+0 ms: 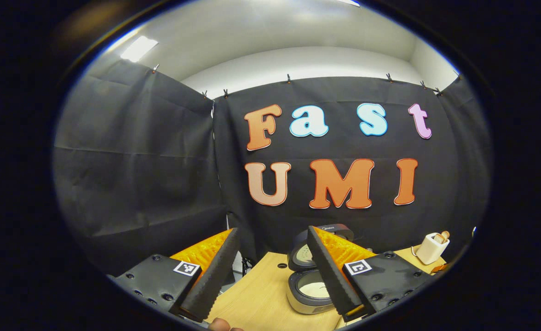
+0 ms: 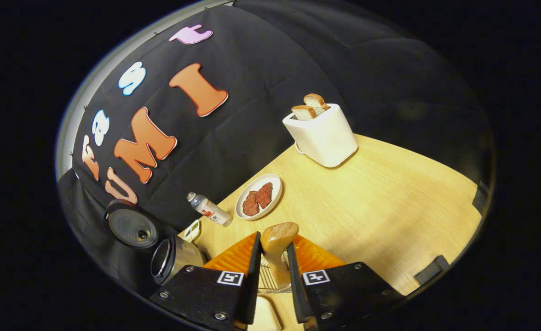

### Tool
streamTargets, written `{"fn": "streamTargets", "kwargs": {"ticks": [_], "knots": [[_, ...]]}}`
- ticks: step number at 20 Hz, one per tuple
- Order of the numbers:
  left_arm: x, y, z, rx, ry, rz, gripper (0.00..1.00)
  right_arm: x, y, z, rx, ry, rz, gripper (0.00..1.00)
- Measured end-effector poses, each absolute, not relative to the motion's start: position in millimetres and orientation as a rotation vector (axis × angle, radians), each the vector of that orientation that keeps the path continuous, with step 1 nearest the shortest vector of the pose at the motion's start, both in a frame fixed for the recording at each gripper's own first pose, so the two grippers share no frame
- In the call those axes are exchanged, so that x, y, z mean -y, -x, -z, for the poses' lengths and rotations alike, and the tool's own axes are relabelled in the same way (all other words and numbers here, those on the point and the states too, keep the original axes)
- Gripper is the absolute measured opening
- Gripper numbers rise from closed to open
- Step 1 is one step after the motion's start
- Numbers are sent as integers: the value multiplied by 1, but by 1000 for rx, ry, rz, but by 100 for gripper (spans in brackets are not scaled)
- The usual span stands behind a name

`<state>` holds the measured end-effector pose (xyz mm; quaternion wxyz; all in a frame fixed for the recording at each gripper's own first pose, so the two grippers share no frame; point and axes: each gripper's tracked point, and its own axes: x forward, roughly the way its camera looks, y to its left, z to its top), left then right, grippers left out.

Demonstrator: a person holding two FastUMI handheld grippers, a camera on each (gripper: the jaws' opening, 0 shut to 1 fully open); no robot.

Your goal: Close the left gripper, press the button to open the rice cooker; take a wooden spoon from the chopstick holder with the right hand, scoop a spoonful of rice and pour it into the rice cooker, then put the wooden spoon back into the chopstick holder.

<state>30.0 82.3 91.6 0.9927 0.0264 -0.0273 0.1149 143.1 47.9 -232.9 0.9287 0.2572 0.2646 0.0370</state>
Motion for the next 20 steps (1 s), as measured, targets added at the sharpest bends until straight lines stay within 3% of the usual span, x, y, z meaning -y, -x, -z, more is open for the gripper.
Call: {"fn": "streamTargets", "kwargs": {"ticks": [2,5,11,20], "knots": [[-86,-36,-87,46,-51,-228,100,-55,-142,228,-518,-501,-75,24],[-91,-42,-82,33,-53,-219,98,-64,-141,206,-456,-447,-92,14],[-107,-52,-78,22,-19,-183,96,-81,-124,141,-354,-307,-86,14],[-123,-63,-84,31,6,-114,100,-189,-44,99,-320,-175,-304,14]]}}
